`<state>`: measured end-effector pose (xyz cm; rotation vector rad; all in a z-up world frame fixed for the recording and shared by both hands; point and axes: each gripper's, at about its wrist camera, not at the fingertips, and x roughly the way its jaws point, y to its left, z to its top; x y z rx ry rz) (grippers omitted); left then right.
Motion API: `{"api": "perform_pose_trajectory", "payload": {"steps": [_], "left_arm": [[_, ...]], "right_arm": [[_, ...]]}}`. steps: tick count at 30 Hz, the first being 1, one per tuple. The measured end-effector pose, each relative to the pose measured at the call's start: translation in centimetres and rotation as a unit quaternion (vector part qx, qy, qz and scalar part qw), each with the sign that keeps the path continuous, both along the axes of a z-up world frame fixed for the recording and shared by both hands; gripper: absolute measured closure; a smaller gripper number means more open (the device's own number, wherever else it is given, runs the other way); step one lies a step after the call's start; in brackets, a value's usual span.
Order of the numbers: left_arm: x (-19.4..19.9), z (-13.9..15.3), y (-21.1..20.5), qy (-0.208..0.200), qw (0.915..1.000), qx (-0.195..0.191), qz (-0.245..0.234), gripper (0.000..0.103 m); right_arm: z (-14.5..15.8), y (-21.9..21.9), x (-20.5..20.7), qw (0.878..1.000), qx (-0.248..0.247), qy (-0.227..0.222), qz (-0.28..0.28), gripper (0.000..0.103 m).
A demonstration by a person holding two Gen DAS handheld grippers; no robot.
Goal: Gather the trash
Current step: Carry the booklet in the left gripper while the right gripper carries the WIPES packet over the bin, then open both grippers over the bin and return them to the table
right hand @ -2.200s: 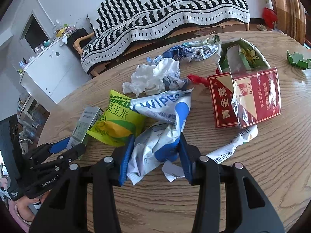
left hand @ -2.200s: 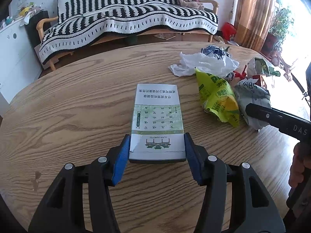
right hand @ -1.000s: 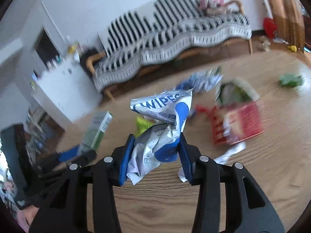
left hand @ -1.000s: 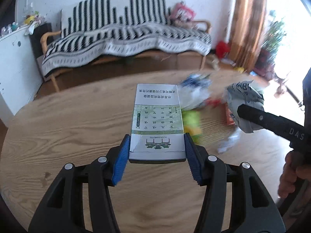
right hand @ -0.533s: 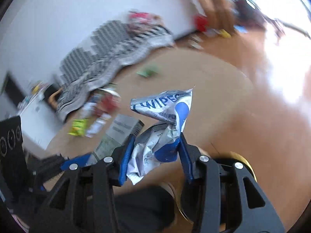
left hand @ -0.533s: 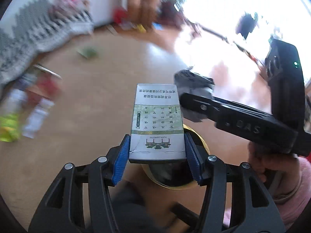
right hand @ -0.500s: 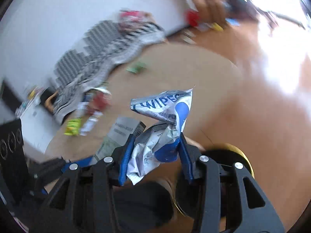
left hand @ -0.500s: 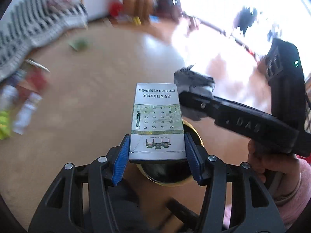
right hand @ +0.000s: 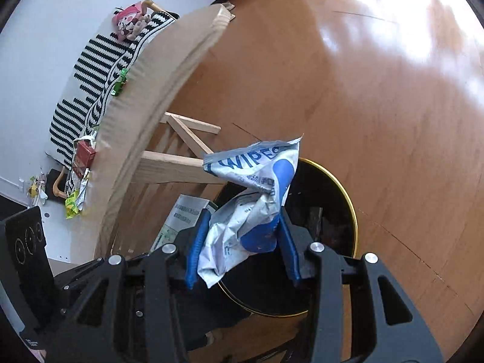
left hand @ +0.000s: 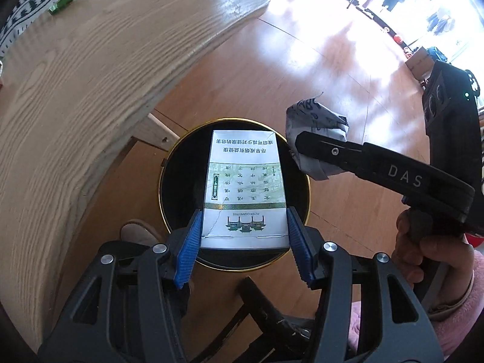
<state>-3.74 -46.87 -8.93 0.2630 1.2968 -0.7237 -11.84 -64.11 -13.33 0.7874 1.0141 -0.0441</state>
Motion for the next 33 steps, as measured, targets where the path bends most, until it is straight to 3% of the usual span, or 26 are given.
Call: {"api": "perform_pose_trajectory", "payload": {"steps": [3,4,5,6,9,11,16,20,23,24,27,30,33], "left_arm": [[-0.3,-0.2,-0.5,-0.003,0.9998,-0.009,-0.02,0.049],[-0.6,-0.3,-0.6,-0.009,0.9996,0.001,-0.025,0.043],[-0.7,-0.4,-0.4,-0.012,0.9995,0.009,-0.028,0.022],[-0.7,-0.5,-0.3,-0.014,0.9994,0.018,-0.027,0.012],[-0.1,0.3,1.3,-0.026,0.9996,0.004,0.0,0.008],[1.0,1.6,3.3,-0.041,0.9981,-0.013,0.045,0.007],[3.2,6.2,8.6,-0.067,0.9881,-0.063,0.124,0.006],[4.7,10.0,15.5,-0.146,0.9644,-0.053,0.214,0.006],[5.7,11.7,21.7,-0.179,0.9408,-0.036,0.285,0.006],[6.3,11.8,24.5,-0.188,0.9286,-0.018,0.319,0.006],[7.5,11.9,30.6,-0.183,0.9036,0.012,0.387,0.006],[8.9,11.6,34.8,-0.171,0.8843,0.011,0.434,0.006],[10.8,11.1,37.5,-0.163,0.8773,0.008,0.451,0.006]], "right_arm": [[0.4,0.0,0.3,1.0,0.013,0.006,0.0,0.055],[0.4,-0.3,0.4,1.0,0.021,0.012,-0.002,0.041],[0.6,-0.7,0.3,1.0,0.023,0.013,-0.008,0.028],[0.9,-0.9,0.2,1.0,0.022,0.009,-0.013,0.005],[2.2,-2.1,0.2,1.0,0.009,0.003,-0.027,0.007],[3.1,-2.7,0.2,0.999,-0.011,-0.001,-0.041,0.007],[5.7,-2.7,0.6,0.993,-0.104,-0.028,-0.049,0.007],[7.6,-0.5,3.4,0.987,-0.156,-0.048,-0.017,0.007],[8.9,1.8,6.6,0.982,-0.177,-0.058,0.018,0.007],[9.4,2.8,8.1,0.981,-0.179,-0.065,0.031,0.007],[10.6,5.1,11.3,0.978,-0.181,-0.084,0.058,0.007],[12.4,7.9,16.1,0.97,-0.195,-0.108,0.093,0.007],[13.8,10.0,20.7,0.964,-0.199,-0.127,0.12,0.007]]}}
